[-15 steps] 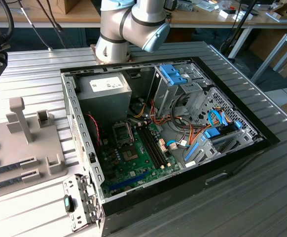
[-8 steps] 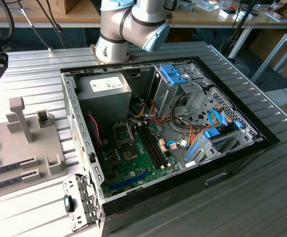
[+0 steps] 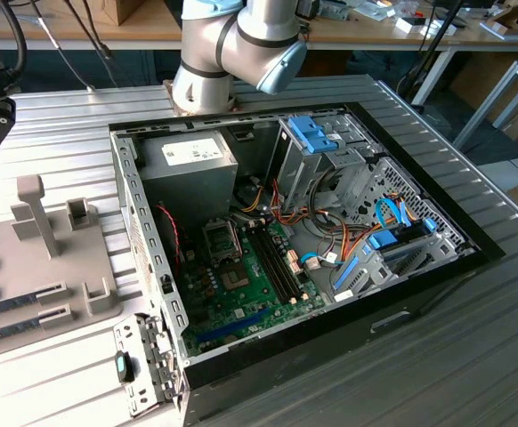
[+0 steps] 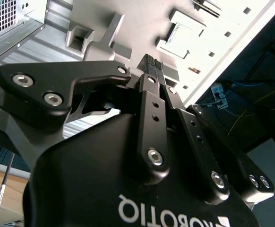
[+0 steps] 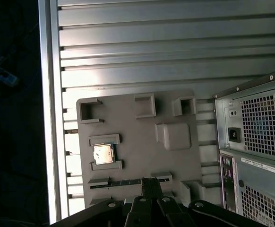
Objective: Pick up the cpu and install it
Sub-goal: 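Reach for the cpu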
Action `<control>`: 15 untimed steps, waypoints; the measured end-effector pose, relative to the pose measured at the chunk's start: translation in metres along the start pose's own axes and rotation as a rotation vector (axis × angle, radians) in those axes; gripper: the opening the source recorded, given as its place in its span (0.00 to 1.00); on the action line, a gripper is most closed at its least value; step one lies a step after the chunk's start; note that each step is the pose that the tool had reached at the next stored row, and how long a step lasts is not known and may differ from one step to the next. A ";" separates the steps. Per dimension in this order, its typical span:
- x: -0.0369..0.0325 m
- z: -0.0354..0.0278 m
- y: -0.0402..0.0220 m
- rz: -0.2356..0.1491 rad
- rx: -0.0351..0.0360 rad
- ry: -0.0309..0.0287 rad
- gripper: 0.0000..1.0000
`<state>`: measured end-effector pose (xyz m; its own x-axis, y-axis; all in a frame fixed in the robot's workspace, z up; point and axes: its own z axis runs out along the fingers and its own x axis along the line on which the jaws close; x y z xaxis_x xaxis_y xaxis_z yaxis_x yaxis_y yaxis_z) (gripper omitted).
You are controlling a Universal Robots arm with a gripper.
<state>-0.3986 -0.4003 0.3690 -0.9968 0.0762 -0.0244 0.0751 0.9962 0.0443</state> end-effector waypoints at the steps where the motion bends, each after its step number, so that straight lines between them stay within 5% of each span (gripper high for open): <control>1: 0.0000 0.0003 0.0000 0.000 0.0000 0.0000 0.10; 15: 0.0001 0.0041 -0.0004 0.000 0.0000 0.0000 0.10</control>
<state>-0.3986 -0.4006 0.3649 -0.9968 0.0762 -0.0244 0.0751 0.9962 0.0443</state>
